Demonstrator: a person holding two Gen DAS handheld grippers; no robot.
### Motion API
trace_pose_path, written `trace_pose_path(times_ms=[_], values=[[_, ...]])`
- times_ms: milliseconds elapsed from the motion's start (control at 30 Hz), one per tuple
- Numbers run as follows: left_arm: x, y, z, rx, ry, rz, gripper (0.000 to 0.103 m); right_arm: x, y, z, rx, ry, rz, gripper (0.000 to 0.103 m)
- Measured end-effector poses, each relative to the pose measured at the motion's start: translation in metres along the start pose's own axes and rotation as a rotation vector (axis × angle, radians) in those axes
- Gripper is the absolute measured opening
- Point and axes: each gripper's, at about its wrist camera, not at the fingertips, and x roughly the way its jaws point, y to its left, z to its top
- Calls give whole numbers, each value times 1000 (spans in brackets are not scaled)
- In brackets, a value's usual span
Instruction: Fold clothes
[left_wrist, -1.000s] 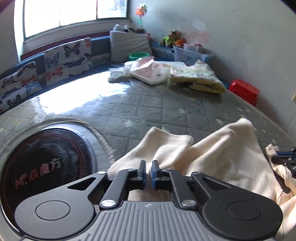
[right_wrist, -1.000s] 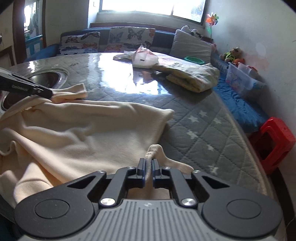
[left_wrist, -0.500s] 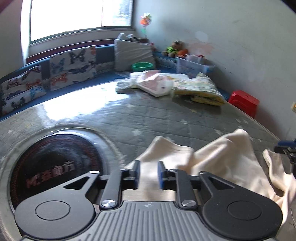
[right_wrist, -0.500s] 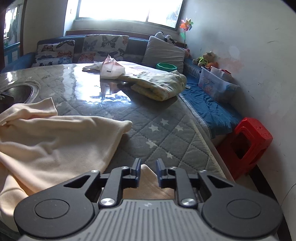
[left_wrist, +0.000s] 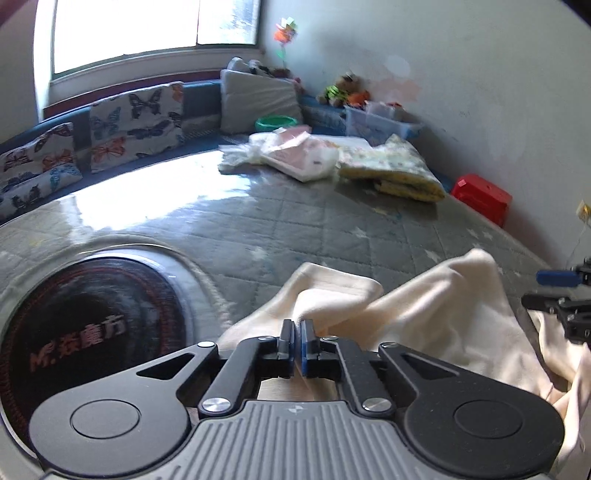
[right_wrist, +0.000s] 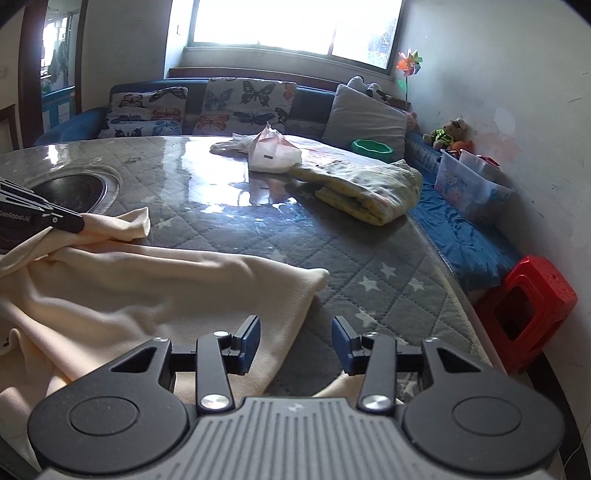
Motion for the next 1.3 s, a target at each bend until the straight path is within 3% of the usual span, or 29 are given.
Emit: trace_pose_path(times_ms=[300,533,700,867,1033,1167,1300], values=[[-56,50,-11,-148,-102,107,3,1,10,9,13,-11,36,44],[-131,106,-57,-309,-166,251,3,3,13,16,16,-14,51,44],[-163,141,-100,-390,-103,390,3,9,9,19,39,-9,66,45],[-174,159,-119,-419,8,420,5,22,0,22,78,10,80,45],[-153,131,-87,-351,-17,298,19,35,-15,23,148,21,69,45],[-112,96,-48,-306,-17,127,45,48,-28,24,202,46,74,45],[-71,75,-21,-287,12,38,54,54,-39,25,241,53,85,45]])
